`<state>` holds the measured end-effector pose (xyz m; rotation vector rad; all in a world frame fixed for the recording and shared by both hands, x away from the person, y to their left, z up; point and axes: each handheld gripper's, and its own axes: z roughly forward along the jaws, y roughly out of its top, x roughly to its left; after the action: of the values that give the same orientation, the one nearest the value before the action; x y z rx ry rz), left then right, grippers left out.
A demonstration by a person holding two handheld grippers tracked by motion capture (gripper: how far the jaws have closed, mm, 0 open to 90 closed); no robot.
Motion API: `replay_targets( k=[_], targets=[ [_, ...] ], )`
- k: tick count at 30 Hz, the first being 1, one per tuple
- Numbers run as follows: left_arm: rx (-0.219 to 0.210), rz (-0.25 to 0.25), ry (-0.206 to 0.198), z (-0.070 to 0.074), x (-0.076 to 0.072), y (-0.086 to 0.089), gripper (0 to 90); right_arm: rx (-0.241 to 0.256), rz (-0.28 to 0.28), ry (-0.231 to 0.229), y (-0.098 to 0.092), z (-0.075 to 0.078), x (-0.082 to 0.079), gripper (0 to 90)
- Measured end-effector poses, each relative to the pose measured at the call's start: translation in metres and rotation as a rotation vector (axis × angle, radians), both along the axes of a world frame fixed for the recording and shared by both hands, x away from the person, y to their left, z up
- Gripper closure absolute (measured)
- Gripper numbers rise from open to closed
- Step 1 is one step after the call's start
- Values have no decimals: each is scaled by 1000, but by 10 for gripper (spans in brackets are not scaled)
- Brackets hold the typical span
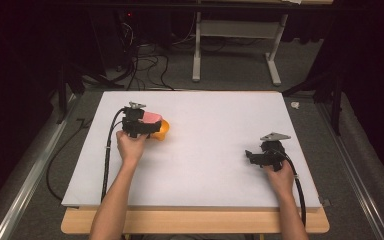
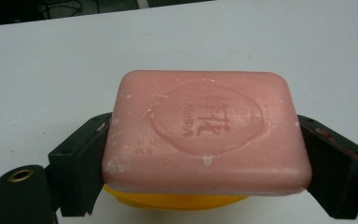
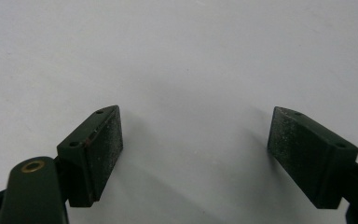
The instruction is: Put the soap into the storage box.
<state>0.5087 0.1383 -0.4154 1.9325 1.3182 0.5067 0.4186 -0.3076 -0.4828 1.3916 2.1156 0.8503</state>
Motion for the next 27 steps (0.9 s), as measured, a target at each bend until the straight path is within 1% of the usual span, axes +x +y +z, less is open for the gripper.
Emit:
replay_targets(
  k=[9,12,19,24,27],
  targets=[
    [11,5,14,-6,4,-2,137,0,0,0,0,0,0,186],
    [18,4,28,-9,6,-2,137,-1,0,-1,0,0,0,186],
    [27,13,42,-14,9,-3,137,-1,0,-1,0,0,0,186],
    [47,14,48,-17,10,-4,137,-2,0,-2,0,0,0,186],
    [50,14,53,-18,11,-5,137,-1,0,-1,0,0,0,186]
  ],
)
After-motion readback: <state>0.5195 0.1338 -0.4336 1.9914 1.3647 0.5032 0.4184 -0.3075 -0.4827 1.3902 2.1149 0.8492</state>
